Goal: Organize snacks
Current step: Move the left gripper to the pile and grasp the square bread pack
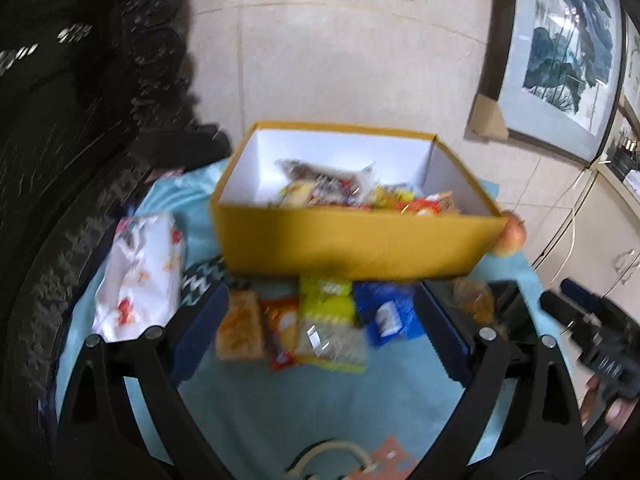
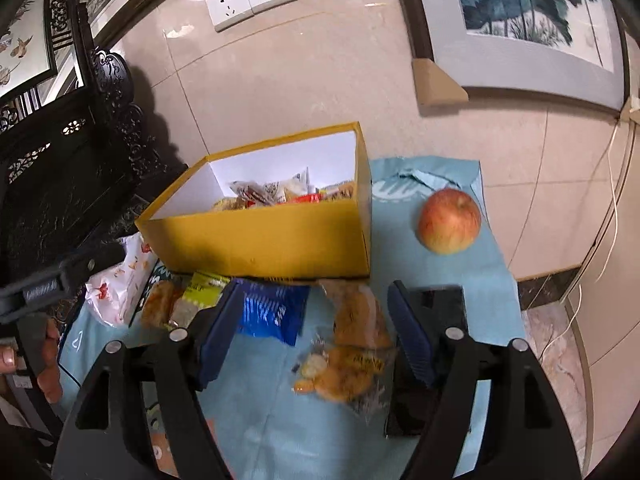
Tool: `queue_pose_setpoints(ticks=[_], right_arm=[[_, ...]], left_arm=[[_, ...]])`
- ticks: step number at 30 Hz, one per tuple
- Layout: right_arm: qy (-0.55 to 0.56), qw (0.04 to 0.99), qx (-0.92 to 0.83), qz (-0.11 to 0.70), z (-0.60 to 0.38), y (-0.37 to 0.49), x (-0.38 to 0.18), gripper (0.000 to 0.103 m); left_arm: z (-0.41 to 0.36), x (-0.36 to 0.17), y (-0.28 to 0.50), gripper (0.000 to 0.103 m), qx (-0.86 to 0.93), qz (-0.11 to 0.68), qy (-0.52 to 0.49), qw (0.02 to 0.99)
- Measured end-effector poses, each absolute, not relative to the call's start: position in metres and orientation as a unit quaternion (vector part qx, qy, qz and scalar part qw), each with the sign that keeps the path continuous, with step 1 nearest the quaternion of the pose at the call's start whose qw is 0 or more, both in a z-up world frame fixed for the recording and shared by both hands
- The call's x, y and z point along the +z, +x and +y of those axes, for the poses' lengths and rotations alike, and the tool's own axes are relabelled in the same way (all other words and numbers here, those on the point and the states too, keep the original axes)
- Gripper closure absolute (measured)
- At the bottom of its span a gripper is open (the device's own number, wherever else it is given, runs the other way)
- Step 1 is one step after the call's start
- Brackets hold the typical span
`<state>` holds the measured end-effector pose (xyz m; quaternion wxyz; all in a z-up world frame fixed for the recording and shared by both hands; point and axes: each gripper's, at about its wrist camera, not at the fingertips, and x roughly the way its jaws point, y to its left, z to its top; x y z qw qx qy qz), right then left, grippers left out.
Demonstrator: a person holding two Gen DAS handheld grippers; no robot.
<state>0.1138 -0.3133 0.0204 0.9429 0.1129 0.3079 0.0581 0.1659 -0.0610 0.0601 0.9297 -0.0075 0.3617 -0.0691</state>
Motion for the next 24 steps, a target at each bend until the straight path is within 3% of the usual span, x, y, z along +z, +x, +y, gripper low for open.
queue_pose_setpoints(ticks=[9,11,18,24], right_arm=[[0.138,0.933,0.077,0.322,-0.312,0.105,-0.011,0.022],[0.133,0.933,0.072,0.327,-0.313,0.106,-0.017,0.014],[0.122,0.927,0.08,0.345,-0.321,0.109,-0.041,0.013],[0.15,0.922,0.094,0.345,-0.328,0.109,-0.049,0.013]], left_arm=[[-0.009,-0.017,0.168,0.008,-0.032,0.425,-0.065,0.902],[-0.008,-0.027,0.167,0.008,-0.033,0.428,-0.06,0.901],[-0.016,-0.046,0.174,0.008,-0.034,0.437,-0.026,0.898],[-0.009,-0.056,0.194,0.007,-0.037,0.449,-0.061,0.891]])
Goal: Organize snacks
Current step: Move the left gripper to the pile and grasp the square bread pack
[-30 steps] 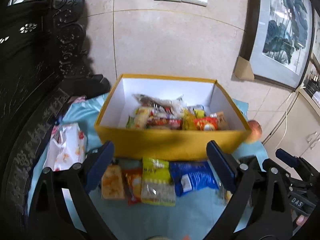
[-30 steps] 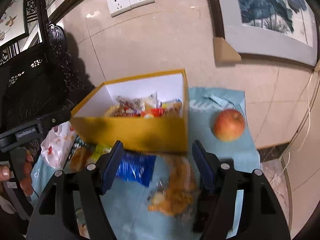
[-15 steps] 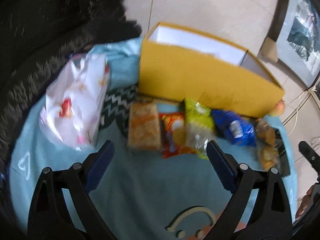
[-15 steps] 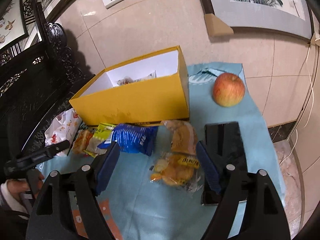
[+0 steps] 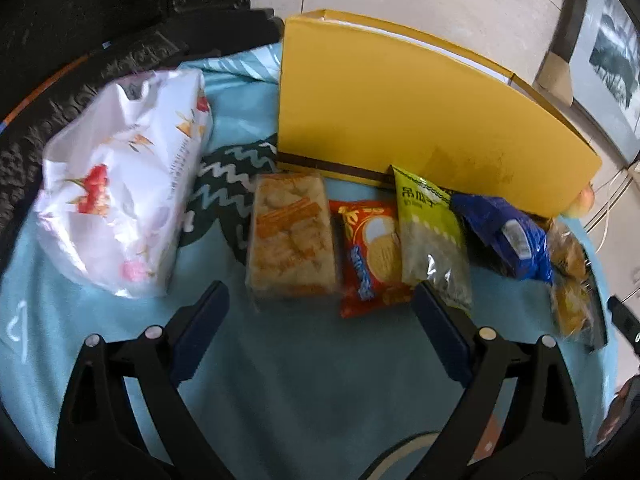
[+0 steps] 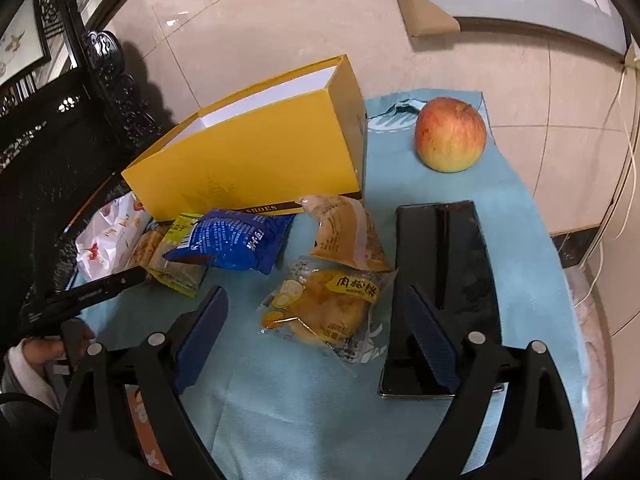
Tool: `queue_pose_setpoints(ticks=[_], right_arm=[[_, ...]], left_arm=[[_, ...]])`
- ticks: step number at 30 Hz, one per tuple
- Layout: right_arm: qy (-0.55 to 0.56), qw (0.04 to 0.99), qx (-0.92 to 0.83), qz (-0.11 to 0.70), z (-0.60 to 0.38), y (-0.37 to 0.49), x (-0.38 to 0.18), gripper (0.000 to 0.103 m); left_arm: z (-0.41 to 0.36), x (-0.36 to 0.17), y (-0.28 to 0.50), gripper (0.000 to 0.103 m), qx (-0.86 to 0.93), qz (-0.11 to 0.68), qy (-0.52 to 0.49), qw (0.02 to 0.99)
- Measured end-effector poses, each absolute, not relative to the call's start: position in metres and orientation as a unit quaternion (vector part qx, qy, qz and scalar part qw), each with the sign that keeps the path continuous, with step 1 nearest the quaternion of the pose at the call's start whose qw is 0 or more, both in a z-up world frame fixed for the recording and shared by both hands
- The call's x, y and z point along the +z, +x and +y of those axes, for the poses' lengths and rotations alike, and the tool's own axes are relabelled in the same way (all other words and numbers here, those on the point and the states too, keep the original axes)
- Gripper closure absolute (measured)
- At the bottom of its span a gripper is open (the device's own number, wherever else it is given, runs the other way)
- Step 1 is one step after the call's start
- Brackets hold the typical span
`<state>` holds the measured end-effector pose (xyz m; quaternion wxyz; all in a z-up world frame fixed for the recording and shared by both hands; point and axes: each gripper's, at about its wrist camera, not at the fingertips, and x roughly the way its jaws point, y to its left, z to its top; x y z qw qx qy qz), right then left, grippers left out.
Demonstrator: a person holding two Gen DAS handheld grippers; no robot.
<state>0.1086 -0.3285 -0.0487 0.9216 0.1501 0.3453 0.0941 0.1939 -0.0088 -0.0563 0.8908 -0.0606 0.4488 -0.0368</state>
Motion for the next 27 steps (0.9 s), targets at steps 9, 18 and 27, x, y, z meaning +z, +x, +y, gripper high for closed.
queue_pose_setpoints(ticks=[9,18,27], right_arm=[[0.148,0.921,0.108,0.343,-0.325,0.105,-0.044,0.013],[0.147,0.918,0.112,0.35,-0.321,0.105,-0.046,0.013],[0.148,0.916,0.105,0.357,-0.324,0.108,-0.049,0.013]], left_arm=[[0.015,-0.054,0.2,0.007,-0.078,0.485,-0.141,0.859],[0.032,-0.067,0.232,0.008,-0.03,0.502,-0.154,0.85],[0.025,-0.065,0.247,0.056,-0.02,0.483,-0.095,0.87]])
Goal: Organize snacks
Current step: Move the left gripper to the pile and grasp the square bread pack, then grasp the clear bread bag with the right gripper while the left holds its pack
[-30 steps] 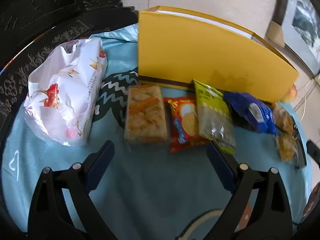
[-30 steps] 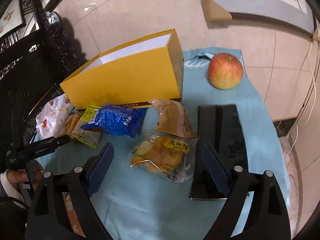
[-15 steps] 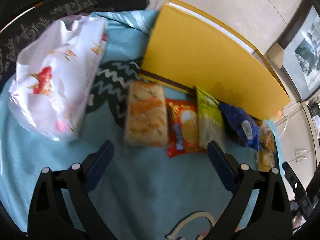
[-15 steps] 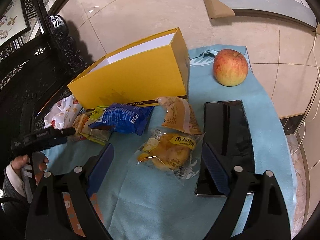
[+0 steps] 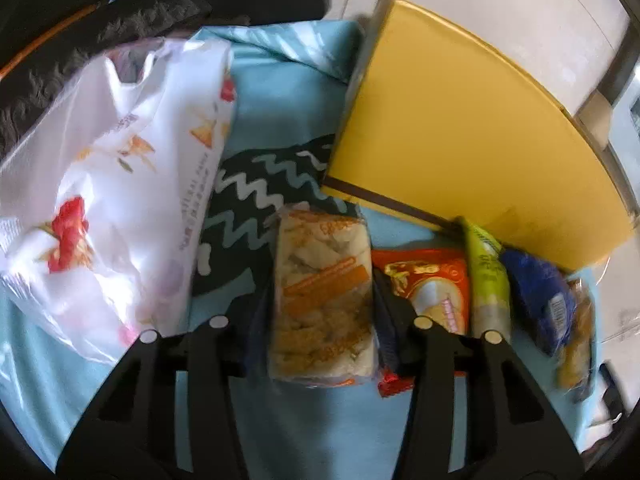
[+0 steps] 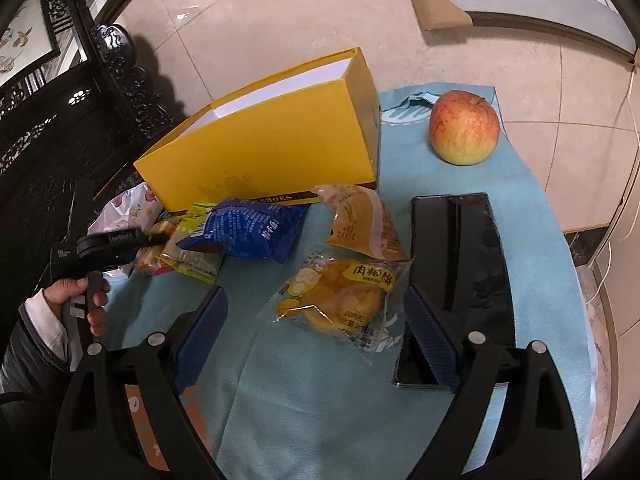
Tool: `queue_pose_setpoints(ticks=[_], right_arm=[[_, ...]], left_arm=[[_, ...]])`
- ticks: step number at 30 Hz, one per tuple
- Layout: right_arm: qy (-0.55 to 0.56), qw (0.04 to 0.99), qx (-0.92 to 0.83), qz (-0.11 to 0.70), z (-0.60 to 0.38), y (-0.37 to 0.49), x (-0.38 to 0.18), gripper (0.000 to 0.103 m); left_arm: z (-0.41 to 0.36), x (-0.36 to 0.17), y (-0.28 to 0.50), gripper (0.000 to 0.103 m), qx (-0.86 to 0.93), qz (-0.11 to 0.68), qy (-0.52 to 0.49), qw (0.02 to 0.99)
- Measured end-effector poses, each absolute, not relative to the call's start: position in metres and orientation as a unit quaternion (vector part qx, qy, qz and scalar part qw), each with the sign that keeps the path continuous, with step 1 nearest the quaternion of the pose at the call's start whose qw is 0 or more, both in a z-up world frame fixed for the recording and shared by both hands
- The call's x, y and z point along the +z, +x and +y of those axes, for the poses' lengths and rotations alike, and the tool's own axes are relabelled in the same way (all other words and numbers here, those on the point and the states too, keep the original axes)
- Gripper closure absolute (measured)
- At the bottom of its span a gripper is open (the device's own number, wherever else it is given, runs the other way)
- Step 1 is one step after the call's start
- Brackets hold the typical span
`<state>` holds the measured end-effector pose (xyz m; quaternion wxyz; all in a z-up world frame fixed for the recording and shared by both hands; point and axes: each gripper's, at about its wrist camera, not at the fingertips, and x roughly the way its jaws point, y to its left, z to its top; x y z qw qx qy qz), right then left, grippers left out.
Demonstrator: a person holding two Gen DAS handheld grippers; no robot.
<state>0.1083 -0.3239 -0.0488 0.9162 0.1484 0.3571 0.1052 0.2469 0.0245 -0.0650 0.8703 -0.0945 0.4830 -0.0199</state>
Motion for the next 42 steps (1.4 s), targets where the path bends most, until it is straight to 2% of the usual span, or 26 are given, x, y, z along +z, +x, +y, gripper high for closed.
queue_pose_setpoints(ticks=[10,11,13,19,27,28,29,30,31,32,35,42], right_arm=[[0.143,0.922,0.076,0.351,-0.342,0.105,-0.041,0.013],[0.129,0.924,0.076,0.353,-0.34,0.105,-0.041,0.007],[0.086,0.925,0.08,0.361,-0.331,0.106,-0.046,0.006],[0.035,0.921,0.08,0.381,-0.307,0.126,-0.059,0.006],[-0.025,0.888,0.107,0.446,-0.276,0.165,-0.08,0.005],[-0.022,0.884,0.111,0.454,-0.274,0.166,-0.083,0.009],[-0.036,0.889,0.108,0.444,-0.269,0.164,-0.083,0.023],[-0.036,0.892,0.107,0.438,-0.267,0.161,-0.08,0.032],[-0.019,0.893,0.116,0.435,-0.267,0.157,-0.077,0.056],[-0.007,0.892,0.126,0.435,-0.266,0.154,-0.074,0.071],[0.0,0.903,0.123,0.412,-0.266,0.136,-0.061,0.076],[0.036,0.903,0.133,0.406,-0.268,0.119,-0.053,0.074]], left_arm=[[0.016,-0.062,0.177,0.057,-0.02,0.477,-0.079,0.875],[0.015,-0.061,0.169,0.057,-0.029,0.475,-0.08,0.876],[0.014,-0.06,0.156,0.057,-0.047,0.476,-0.085,0.874],[0.018,-0.062,0.147,0.057,-0.065,0.474,-0.083,0.874],[0.015,-0.064,0.147,0.056,-0.068,0.468,-0.083,0.877],[0.015,-0.064,0.148,0.056,-0.067,0.469,-0.083,0.877],[0.016,-0.063,0.148,0.056,-0.067,0.469,-0.083,0.877],[0.015,-0.063,0.148,0.056,-0.067,0.469,-0.084,0.877],[0.016,-0.063,0.148,0.056,-0.067,0.468,-0.086,0.877],[0.016,-0.063,0.148,0.056,-0.067,0.468,-0.089,0.877],[0.017,-0.062,0.147,0.057,-0.068,0.47,-0.092,0.875],[0.018,-0.058,0.138,0.057,-0.074,0.478,-0.095,0.87]])
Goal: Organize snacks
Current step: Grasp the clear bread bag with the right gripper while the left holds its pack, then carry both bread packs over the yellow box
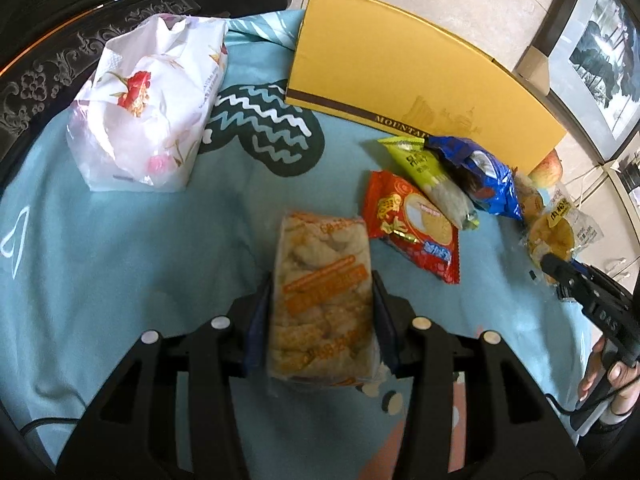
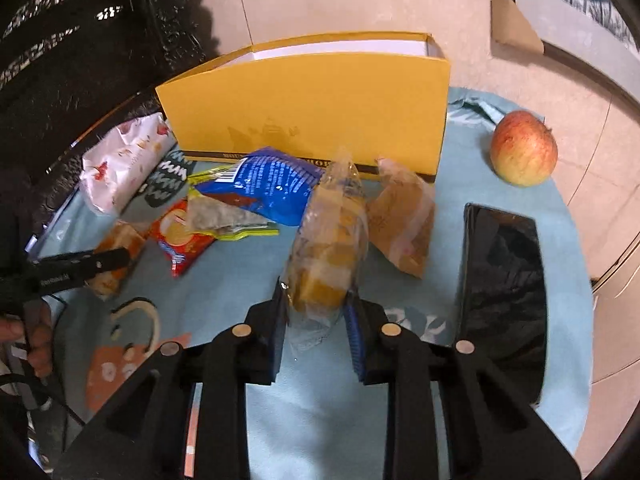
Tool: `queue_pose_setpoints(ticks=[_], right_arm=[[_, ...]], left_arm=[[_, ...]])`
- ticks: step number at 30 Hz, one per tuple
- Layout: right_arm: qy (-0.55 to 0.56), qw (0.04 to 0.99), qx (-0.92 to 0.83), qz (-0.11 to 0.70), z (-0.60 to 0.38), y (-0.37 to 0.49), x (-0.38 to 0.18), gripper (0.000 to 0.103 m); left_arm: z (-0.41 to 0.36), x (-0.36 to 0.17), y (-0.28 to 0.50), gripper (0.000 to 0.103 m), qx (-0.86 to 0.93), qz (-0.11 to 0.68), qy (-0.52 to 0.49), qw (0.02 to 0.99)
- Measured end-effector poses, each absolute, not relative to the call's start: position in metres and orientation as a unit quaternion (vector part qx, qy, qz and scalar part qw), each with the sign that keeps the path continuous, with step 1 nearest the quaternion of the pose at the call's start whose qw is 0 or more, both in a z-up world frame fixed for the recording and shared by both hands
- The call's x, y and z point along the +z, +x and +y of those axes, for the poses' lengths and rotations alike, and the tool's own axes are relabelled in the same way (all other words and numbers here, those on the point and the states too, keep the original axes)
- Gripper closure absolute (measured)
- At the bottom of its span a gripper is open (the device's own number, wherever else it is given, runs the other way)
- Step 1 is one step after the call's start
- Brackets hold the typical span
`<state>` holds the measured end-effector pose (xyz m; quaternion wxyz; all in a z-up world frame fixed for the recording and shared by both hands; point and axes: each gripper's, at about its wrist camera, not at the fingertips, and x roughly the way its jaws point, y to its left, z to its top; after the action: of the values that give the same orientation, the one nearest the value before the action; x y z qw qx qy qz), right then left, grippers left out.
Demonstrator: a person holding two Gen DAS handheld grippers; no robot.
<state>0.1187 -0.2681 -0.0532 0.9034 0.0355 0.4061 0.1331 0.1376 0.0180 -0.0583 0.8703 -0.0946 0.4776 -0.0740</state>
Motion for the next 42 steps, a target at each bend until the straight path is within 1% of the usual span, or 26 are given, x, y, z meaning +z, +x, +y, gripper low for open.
queue_pose_setpoints(ticks=[3,5,6,7,9,10,11,16,22,28,34,42], right_arm=[[0.069,0.897,0.119,0.419,-0.268,0.136,-0.063,0.069],[0.094,0.895,0.115,0.42,-0.271,0.144,-0.068,0.063],[0.1,0.894,0.114,0.422,-0.273,0.149,-0.071,0.063],[0.104,0.893,0.111,0.423,-0.274,0.152,-0.072,0.064],[0.104,0.893,0.107,0.424,-0.272,0.155,-0.075,0.071],[0.101,0.894,0.109,0.423,-0.271,0.153,-0.074,0.077],[0.091,0.898,0.108,0.417,-0.268,0.148,-0.071,0.078],[0.046,0.915,0.103,0.388,-0.259,0.122,-0.054,0.078],[0.023,0.928,0.105,0.356,-0.253,0.098,-0.026,0.078],[0.015,0.935,0.112,0.335,-0.244,0.085,-0.004,0.078],[0.014,0.944,0.114,0.308,-0.239,0.077,0.02,0.078],[0.006,0.954,0.12,0.273,-0.232,0.097,0.06,0.078]], left_arm=[[0.017,-0.06,0.138,0.057,-0.074,0.475,-0.09,0.872],[0.016,-0.061,0.141,0.056,-0.072,0.476,-0.086,0.872],[0.015,-0.061,0.143,0.056,-0.07,0.476,-0.083,0.873],[0.014,-0.062,0.144,0.056,-0.068,0.477,-0.079,0.873],[0.011,-0.062,0.148,0.056,-0.063,0.477,-0.07,0.874],[0.009,-0.062,0.148,0.056,-0.061,0.476,-0.065,0.875],[0.007,-0.063,0.148,0.056,-0.058,0.475,-0.055,0.876],[0.008,-0.062,0.142,0.057,-0.057,0.47,-0.058,0.879],[0.014,-0.05,0.129,0.057,-0.064,0.458,-0.069,0.884],[0.014,-0.02,0.114,0.057,-0.078,0.425,-0.069,0.899],[0.002,0.021,0.105,0.057,-0.106,0.385,-0.066,0.915],[-0.013,0.062,0.132,0.057,-0.116,0.358,-0.062,0.925]])
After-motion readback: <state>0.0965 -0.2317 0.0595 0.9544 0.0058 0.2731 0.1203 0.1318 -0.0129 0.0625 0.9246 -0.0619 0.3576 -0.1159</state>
